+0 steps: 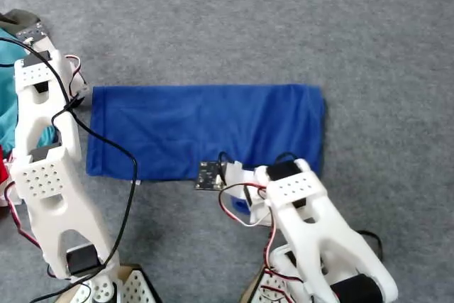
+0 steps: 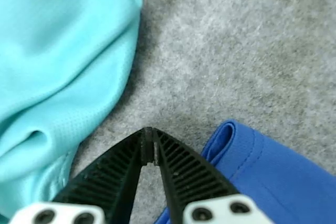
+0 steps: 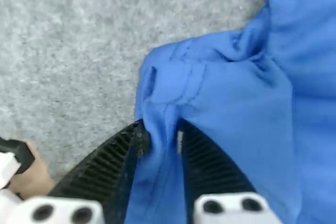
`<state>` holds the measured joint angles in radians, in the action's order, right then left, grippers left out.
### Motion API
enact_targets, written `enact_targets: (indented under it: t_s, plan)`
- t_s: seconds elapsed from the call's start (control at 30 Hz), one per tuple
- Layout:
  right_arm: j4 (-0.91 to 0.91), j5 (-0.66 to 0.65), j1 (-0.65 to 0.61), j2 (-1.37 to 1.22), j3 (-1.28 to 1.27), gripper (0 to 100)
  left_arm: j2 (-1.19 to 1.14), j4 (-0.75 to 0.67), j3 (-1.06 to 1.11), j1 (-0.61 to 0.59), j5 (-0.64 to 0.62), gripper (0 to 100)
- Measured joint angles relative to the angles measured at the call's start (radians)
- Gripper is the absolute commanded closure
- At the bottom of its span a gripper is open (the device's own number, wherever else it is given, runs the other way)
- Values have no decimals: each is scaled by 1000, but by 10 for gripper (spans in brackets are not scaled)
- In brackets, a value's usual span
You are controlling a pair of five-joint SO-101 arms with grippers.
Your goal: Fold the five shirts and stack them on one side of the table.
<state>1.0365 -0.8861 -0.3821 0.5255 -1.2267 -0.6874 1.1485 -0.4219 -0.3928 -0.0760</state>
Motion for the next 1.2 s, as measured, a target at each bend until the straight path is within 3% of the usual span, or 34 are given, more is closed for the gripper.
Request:
enact_targets:
  t_s: [0.3,0.63,1.2]
  plan:
    - [6,12,41,-20,21,994,0,0,0,0,8,980]
    - [238,-55,103,-61,381,994,0,0,0,0,12,980]
    - [391,-298,107,-598,1016,994,0,0,0,0,12,980]
